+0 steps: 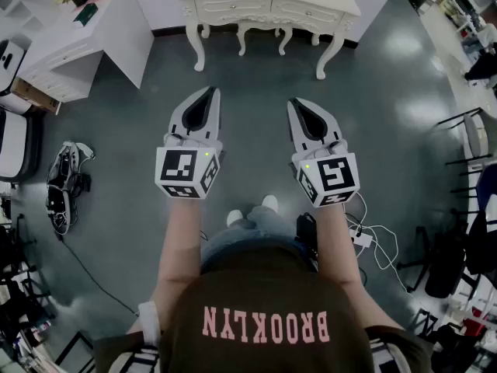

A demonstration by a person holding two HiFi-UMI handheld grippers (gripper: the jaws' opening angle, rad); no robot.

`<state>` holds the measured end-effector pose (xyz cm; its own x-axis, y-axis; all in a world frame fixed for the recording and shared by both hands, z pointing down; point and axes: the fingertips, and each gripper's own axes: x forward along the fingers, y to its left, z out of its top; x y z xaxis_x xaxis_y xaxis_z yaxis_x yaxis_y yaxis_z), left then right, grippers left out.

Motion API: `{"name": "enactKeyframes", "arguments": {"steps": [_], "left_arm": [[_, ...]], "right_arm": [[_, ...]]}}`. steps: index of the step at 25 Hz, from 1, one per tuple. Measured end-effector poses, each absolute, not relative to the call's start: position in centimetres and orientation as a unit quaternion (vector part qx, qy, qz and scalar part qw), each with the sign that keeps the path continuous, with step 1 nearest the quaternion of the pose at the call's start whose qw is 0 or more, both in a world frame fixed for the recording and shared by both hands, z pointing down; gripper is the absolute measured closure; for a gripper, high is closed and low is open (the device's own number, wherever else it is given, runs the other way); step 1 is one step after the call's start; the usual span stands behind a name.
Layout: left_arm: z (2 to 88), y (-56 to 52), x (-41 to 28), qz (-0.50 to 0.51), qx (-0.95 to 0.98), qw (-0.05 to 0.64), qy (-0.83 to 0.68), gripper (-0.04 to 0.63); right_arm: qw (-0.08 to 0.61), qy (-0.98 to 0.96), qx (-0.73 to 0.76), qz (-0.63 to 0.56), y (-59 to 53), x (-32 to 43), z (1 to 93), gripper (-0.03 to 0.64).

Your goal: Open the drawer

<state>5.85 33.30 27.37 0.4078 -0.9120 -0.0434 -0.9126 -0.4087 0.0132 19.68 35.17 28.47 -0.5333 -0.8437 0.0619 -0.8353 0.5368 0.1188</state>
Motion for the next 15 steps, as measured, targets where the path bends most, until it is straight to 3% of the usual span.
{"name": "enactKeyframes", "arguments": {"steps": [15], "left_arm": [[27.9, 28.0, 13.5, 0.018, -0.816, 0.011, 0.578, 0.597]], "right_arm": [[0.086, -0.898, 0.430, -0.044, 28.9, 26.9, 30.4, 0.620]]}}
